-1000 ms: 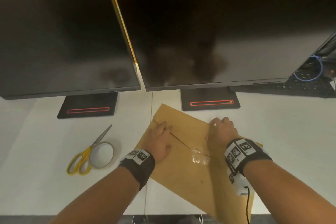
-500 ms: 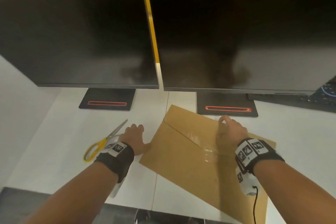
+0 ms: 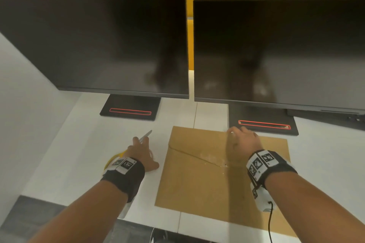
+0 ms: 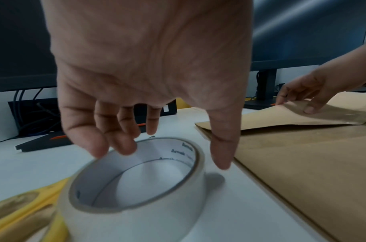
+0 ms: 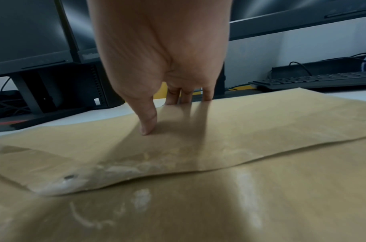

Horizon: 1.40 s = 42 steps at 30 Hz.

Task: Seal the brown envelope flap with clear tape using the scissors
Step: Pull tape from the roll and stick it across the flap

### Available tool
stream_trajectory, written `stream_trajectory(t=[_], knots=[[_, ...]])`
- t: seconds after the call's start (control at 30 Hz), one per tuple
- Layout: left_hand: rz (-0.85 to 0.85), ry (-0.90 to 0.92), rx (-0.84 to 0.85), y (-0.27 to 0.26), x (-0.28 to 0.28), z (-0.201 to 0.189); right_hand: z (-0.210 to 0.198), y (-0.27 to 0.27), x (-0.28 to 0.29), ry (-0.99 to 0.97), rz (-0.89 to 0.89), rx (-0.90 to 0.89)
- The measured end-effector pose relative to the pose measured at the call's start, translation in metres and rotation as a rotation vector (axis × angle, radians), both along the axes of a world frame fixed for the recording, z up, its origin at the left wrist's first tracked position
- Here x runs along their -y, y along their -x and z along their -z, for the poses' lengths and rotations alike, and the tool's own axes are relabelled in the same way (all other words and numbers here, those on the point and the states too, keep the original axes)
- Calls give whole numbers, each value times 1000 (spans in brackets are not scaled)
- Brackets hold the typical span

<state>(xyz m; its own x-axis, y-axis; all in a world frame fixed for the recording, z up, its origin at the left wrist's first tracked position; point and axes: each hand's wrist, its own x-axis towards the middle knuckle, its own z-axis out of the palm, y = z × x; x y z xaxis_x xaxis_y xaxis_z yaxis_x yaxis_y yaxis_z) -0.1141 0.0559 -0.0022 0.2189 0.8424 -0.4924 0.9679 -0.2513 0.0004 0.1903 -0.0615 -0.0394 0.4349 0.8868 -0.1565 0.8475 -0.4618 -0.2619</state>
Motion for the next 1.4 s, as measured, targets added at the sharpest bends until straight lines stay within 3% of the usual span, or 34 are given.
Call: stream_trajectory(t=[0.17,0.3,0.5,0.67,0.87,1.07,1.4], knots=[[109,176,31,13,-3,2,2,7,-7,85,-20,38],[196,212,112,18,-2,8,6,13,-6,113,-28,26],[185,240,280,12,1,4,5,25,4,69,-55,-27],[148,87,569,-18,10,-22,4,32,20,11,-58,-127],[127,112,842,-60,29,-44,-8,34,33,-180,-99,-369],[193,164,906,-97,55,-55,-48,53,34,-462,-160,-603],[222,202,915,-133,85,-62,-67,35,49,-577,-215,-510]])
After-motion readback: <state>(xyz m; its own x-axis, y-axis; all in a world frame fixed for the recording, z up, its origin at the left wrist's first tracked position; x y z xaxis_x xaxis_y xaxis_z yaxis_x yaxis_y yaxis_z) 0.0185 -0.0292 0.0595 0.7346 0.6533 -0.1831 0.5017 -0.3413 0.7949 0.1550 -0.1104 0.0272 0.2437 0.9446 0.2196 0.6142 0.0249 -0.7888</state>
